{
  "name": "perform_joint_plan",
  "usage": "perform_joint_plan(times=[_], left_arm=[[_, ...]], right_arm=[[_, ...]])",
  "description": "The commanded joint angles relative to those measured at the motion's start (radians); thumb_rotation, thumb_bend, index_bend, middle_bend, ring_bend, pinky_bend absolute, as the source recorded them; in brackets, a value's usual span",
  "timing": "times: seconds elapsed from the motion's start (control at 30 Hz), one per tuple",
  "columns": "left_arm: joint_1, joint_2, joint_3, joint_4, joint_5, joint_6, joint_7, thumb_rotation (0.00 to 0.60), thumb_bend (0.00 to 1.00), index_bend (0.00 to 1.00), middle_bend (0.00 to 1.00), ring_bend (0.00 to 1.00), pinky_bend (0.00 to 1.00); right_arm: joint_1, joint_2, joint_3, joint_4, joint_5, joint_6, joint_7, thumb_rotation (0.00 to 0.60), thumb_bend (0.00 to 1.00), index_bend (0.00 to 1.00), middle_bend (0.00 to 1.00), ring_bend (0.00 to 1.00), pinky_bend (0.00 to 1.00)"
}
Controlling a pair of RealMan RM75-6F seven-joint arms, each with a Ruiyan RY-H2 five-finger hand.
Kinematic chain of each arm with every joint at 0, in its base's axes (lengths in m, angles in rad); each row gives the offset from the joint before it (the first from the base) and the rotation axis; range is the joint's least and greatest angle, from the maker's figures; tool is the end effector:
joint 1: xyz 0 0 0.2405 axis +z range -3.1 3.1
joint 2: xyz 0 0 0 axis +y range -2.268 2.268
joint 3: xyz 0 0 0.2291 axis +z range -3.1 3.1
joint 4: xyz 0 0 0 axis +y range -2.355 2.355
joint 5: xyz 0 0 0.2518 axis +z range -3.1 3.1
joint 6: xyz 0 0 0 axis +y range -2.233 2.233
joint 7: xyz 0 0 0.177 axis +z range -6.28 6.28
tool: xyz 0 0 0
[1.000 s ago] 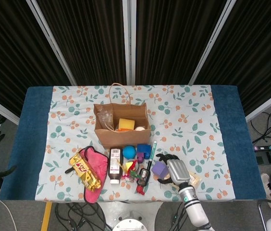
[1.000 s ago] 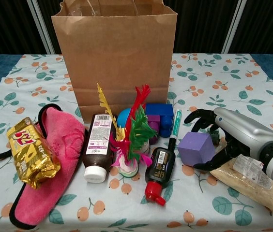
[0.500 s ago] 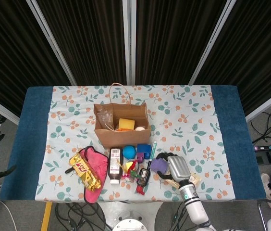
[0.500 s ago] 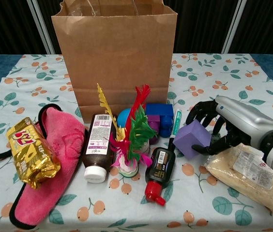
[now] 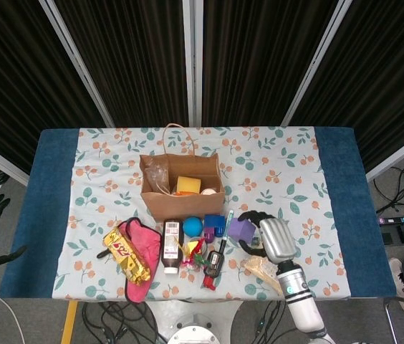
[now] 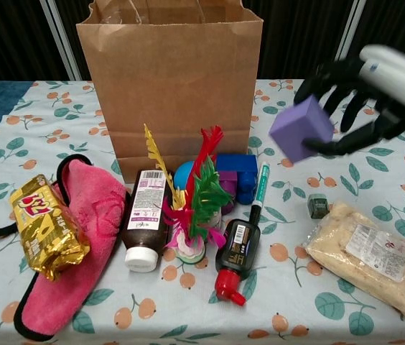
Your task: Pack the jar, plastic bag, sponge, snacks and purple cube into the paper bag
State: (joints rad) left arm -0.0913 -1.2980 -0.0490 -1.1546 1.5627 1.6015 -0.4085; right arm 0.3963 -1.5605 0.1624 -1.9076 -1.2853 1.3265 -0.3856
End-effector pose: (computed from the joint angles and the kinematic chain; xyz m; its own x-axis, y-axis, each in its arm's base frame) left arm -0.3573 0.2212 0.1216 0.2675 -0.1051 0.9578 0.9564 -0.0920 -0.2772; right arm -0.0850 -0.2634 -0.0212 0.0577 -0.1532 0.9865 -0.9763 -0.2153 0.0237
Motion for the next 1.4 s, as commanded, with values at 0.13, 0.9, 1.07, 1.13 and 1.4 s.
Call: perform_joint_plan(times=[0.13, 0.9, 1.07, 1.13, 1.4], left_arm=[[-0.005, 0.003, 0.000, -0.018, 0.006, 0.001, 0.011, 0.600, 0.10, 0.10, 0.16, 0.06, 0.20], [-0.009, 0.011, -0.018, -0.005, -0.021, -0.010, -0.007, 0.600, 0.10, 0.10, 0.16, 0.06, 0.20], [-0.013, 0.012, -0.016, -0.007, -0.015, -0.012, -0.005, 0.600, 0.10, 0.10, 0.16, 0.06, 0.20], [-0.015, 0.013, -0.015, -0.012, -0.010, -0.009, 0.001, 0.600, 0.10, 0.10, 0.16, 0.06, 0.20], [-0.020, 0.015, -0.002, -0.033, 0.012, -0.009, 0.039, 0.600, 0.10, 0.10, 0.16, 0.06, 0.20]], right_arm=[[0.025, 0.172, 0.171, -0.175, -0.055, 0.086, -0.088, 0.600, 0.24, 0.48, 0.46, 0.39, 0.49], [0.479, -0.076, 0.379, 0.116, 0.254, -0.151, -0.116, 0.600, 0.00, 0.17, 0.18, 0.00, 0.11], [0.448, -0.027, 0.373, 0.067, 0.199, -0.091, -0.090, 0.600, 0.00, 0.10, 0.13, 0.00, 0.09], [0.408, 0.023, 0.356, 0.018, 0.164, -0.053, -0.092, 0.600, 0.00, 0.10, 0.13, 0.00, 0.09], [0.078, 0.339, 0.094, -0.052, -0.113, 0.202, -0.199, 0.600, 0.00, 0.10, 0.15, 0.00, 0.00]])
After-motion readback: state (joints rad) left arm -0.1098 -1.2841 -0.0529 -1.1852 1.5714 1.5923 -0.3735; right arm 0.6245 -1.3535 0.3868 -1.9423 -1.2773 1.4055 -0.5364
